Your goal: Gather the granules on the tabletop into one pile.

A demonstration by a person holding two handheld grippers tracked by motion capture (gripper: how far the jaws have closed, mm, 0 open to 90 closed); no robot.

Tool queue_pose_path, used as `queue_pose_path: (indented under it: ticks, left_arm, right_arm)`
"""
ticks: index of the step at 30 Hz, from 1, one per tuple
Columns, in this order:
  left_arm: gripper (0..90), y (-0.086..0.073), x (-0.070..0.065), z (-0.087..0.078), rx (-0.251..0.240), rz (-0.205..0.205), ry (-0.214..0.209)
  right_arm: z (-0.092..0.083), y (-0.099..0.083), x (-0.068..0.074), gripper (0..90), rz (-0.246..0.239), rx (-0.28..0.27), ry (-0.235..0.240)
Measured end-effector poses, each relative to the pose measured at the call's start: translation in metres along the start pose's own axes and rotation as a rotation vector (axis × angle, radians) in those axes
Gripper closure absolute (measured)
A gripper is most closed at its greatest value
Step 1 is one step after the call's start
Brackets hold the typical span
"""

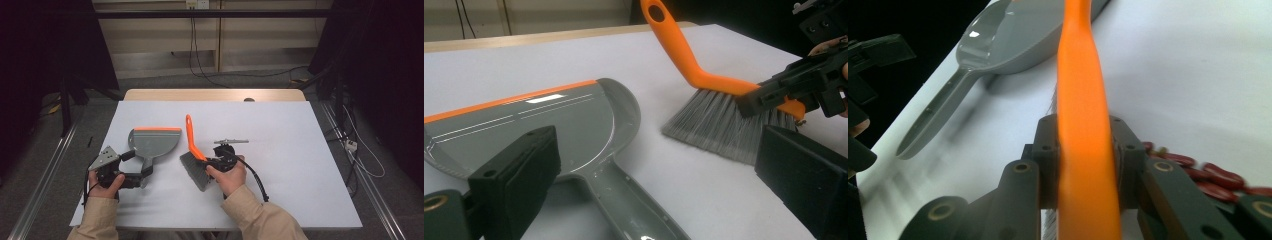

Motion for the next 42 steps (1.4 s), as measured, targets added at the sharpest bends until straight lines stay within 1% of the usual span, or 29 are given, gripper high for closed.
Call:
queue_pose_path:
  ticks: [5, 12, 15, 17, 19, 21, 22, 29, 35, 42]
  left_arm:
    - [4.2, 0.0, -0.001, 0.0, -0.001, 0.001, -0.001]
    - [4.2, 0.001, -0.001, 0.001, -0.002, 0.003, 0.002]
    - [4.2, 0.001, -0.001, 0.001, 0.001, 0.011, 0.002]
    - [4.2, 0.002, -0.001, 0.002, -0.004, 0.003, 0.001]
    - [4.2, 0.001, -0.002, 0.003, -0.002, 0.004, 0.0]
    - [4.2, 0.001, -0.002, 0.003, -0.001, 0.004, 0.0]
    - [4.2, 0.001, -0.002, 0.003, -0.001, 0.005, 0.001]
    - [4.2, 0.001, -0.001, 0.003, -0.001, 0.003, 0.002]
    - [4.2, 0.001, -0.001, 0.004, -0.002, 0.002, 0.003]
    - [4.2, 0.002, 0.0, 0.004, -0.007, -0.002, 0.003]
  right_arm:
    - [-0.011, 0.0, -0.009, 71.0, 0.004, -0.004, -0.021]
    - [-0.023, -0.002, -0.021, 71.0, 0.029, -0.011, -0.029]
    - [-0.027, -0.003, -0.025, 71.0, 0.037, -0.014, -0.032]
    - [-0.029, -0.003, -0.027, 70.9, 0.046, -0.014, -0.03]
    - [-0.032, -0.003, -0.03, 71.0, 0.05, -0.015, -0.034]
    - [-0.035, -0.003, -0.032, 70.9, 0.045, -0.015, -0.038]
    - [-0.036, -0.003, -0.033, 71.0, 0.052, -0.017, -0.038]
    - [-0.042, -0.004, -0.039, 70.9, 0.058, -0.017, -0.045]
    - [-0.048, -0.004, -0.044, 70.9, 0.052, -0.018, -0.058]
    - [-0.053, -0.002, -0.048, 71.0, 0.06, -0.018, -0.063]
Point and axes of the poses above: each handheld gripper's, and its own axes: z roughly forward along the jaws, y roughly out of its top, x roughly to its left, the point moved 10 cm from there along z, roughly forward along the jaws, and after that the axes turned 5 degrees about z, right-handed, at the moved point
